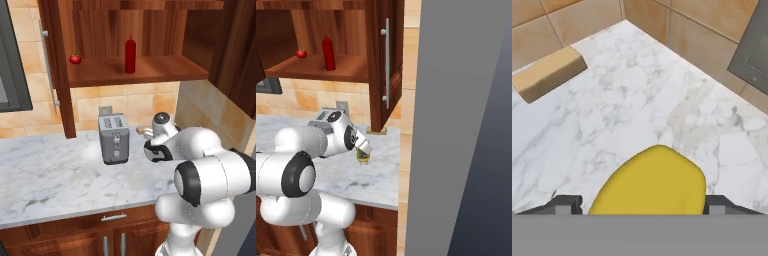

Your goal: Pick the mustard and ketchup from the counter and place them in the cabinet.

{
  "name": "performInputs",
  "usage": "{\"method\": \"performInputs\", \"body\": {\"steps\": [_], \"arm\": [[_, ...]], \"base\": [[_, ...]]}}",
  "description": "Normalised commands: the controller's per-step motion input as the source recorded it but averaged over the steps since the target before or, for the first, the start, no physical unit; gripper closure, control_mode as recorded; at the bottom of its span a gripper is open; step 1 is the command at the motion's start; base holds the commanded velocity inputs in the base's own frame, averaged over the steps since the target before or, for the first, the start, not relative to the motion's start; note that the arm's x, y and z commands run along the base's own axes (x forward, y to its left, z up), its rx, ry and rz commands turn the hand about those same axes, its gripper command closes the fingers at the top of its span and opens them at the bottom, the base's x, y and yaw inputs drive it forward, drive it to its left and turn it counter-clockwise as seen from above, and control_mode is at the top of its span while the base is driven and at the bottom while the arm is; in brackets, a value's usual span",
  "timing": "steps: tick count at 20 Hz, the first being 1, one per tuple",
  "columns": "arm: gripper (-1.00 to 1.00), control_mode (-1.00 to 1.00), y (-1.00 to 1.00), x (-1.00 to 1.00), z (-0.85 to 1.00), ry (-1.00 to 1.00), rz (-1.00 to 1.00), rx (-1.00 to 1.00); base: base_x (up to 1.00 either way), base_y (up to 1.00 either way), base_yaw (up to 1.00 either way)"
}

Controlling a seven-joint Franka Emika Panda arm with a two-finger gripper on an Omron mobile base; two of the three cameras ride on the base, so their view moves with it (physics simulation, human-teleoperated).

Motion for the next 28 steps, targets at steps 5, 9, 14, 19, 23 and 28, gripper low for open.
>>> {"method": "performInputs", "body": {"steps": [5,9,14,19,23,28], "arm": [[1.0,-1.0,0.0,0.02,-0.01,0.0,0.0,0.0],[1.0,-1.0,0.0,-0.14,0.38,-0.07,0.01,0.01],[1.0,-1.0,0.0,-0.44,0.74,-0.16,0.09,0.01],[1.0,-1.0,0.0,-0.48,0.82,-0.16,0.19,0.0],[1.0,-1.0,0.0,-0.44,0.82,-0.15,0.25,0.0],[1.0,-1.0,0.0,-0.44,0.82,-0.15,0.25,-0.03]], "base": [[0.0,0.0,0.0],[0.0,0.0,0.0],[0.0,0.0,0.0],[0.0,0.0,0.0],[0.0,0.0,0.0],[0.0,0.0,0.0]]}}
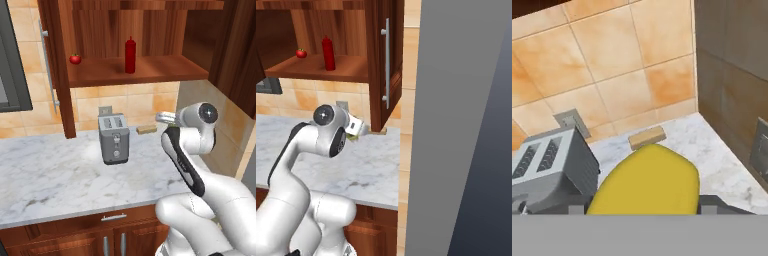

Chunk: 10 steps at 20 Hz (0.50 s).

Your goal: Pick the mustard and ketchup from the counter and place them in the cabinet.

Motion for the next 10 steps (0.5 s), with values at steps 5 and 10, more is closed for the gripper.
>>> {"method": "performInputs", "body": {"steps": [5,10], "arm": [[1.0,-1.0,0.05,-0.47,0.8,-0.11,0.23,-0.1],[1.0,-1.0,0.33,-0.44,0.84,-0.01,0.23,-0.15]], "base": [[0.0,0.0,0.0],[0.0,0.0,0.0]]}}
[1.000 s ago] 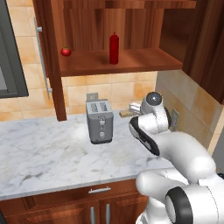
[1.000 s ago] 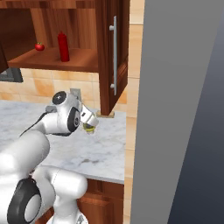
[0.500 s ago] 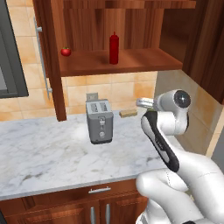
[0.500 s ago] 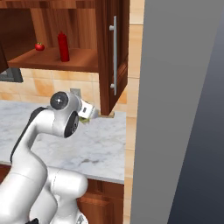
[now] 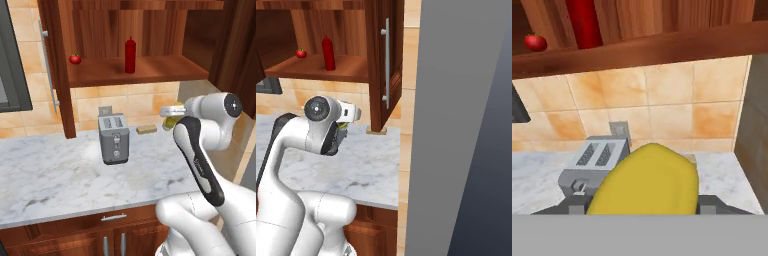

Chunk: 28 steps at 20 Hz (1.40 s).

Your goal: Pick the mustard and ketchup from the counter and place them in the cabinet.

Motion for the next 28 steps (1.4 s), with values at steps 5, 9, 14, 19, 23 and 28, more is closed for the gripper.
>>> {"method": "performInputs", "body": {"steps": [5,9,14,19,23,28], "arm": [[1.0,-1.0,0.35,-0.39,0.82,0.0,0.2,-0.18],[1.0,-1.0,0.12,-0.41,0.72,0.0,0.12,-0.15],[1.0,-1.0,0.0,-0.4,0.6,-0.09,0.04,-0.06],[1.0,-1.0,-0.02,-0.04,0.09,-0.08,0.0,0.01],[1.0,-1.0,-0.05,0.07,0.61,-0.19,0.02,0.06],[1.0,-1.0,-0.06,0.17,0.51,-0.05,0.01,0.05]], "base": [[0.0,0.0,0.0],[0.0,0.0,0.0],[0.0,0.0,0.0],[0.0,0.0,0.0],[0.0,0.0,0.0],[0.0,0.0,0.0]]}}
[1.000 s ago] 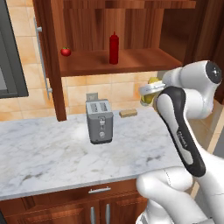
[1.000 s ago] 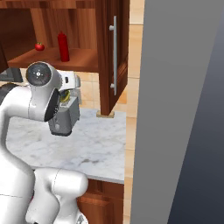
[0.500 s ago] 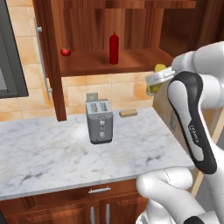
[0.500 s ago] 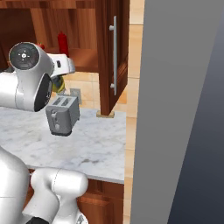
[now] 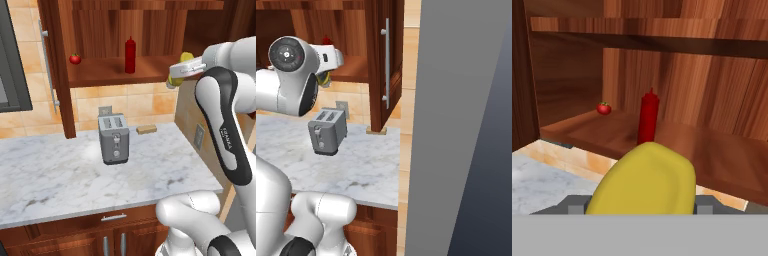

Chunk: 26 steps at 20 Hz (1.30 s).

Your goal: Pick the mustard and ketchup from the counter and place them in the cabinet.

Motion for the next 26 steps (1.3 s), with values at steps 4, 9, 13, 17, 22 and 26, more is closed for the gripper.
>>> {"method": "performInputs", "body": {"steps": [4,9,13,17,22,26], "arm": [[1.0,-1.0,0.0,0.04,0.11,0.0,0.0,-0.01],[1.0,-1.0,0.0,0.23,0.15,0.13,0.0,0.0],[1.0,-1.0,0.0,0.28,0.13,0.18,0.0,0.0],[1.0,-1.0,0.0,0.18,0.07,0.13,0.0,0.0],[1.0,-1.0,0.0,0.01,0.0,0.01,0.0,0.0],[1.0,-1.0,-0.09,0.06,-0.01,0.0,0.0,0.0]], "base": [[0.0,0.0,0.0],[0.0,0.0,0.0],[0.0,0.0,0.0],[0.0,0.0,0.0],[0.0,0.0,0.0],[0.0,0.0,0.0]]}}
